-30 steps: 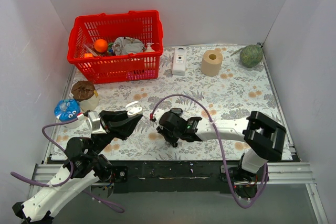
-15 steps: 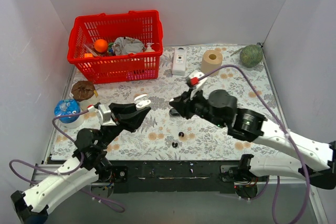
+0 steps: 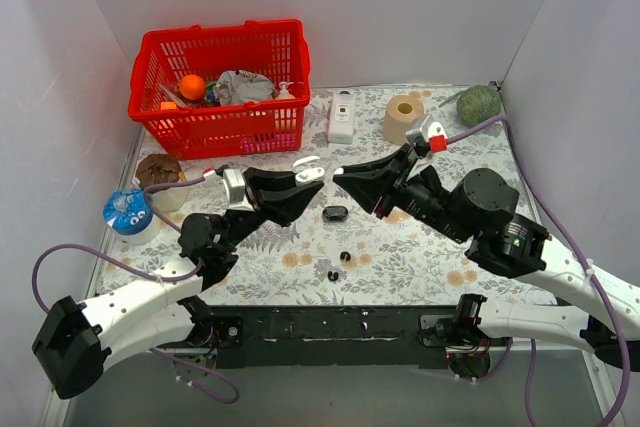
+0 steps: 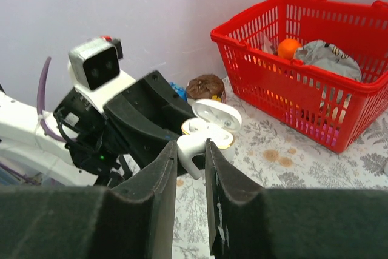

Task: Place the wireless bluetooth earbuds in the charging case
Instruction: Place the earbud in the charging case.

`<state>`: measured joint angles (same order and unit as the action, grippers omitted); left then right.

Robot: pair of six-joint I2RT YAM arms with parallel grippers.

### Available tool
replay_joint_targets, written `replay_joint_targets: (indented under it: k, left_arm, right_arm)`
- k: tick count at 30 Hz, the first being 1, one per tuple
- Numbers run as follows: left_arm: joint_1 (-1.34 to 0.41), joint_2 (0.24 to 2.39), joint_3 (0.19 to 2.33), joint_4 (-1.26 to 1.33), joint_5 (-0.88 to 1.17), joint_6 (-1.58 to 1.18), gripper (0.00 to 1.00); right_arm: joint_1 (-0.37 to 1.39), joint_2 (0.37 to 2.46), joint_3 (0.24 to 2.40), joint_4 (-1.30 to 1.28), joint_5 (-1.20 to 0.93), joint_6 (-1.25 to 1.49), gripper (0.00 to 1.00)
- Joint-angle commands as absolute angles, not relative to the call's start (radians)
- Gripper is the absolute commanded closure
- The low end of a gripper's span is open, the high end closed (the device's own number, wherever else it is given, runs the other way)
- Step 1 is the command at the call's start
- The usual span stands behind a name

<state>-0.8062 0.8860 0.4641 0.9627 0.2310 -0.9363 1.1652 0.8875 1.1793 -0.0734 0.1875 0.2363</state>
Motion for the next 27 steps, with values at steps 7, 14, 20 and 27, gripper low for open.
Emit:
replay_joint_targets:
  k: [7,14,20,27]
  left_arm:
    - [-0.801,0.962,0.548,1.157,0.370,-1.000,1.00]
    - [-0.801,0.969,0.552,1.152,0.382,-0.999,1.00]
    - [-0.801,0.969,0.551,1.149,0.387,-0.996,1.00]
    - [-0.801,0.968,0.557,1.144,0.396,-0.996,1.00]
  right_arm:
    - [1.164,0.848,1.068,0.172,0.167,0.206,0.99]
    - [1.164,0.865,1.060,0.232,0.164,0.196,0.99]
    - [1.164,0.894,1.075,0.245,0.163,0.173,0.99]
    - [1.164,0.917,1.069,0.235,0.161,0.172,0.99]
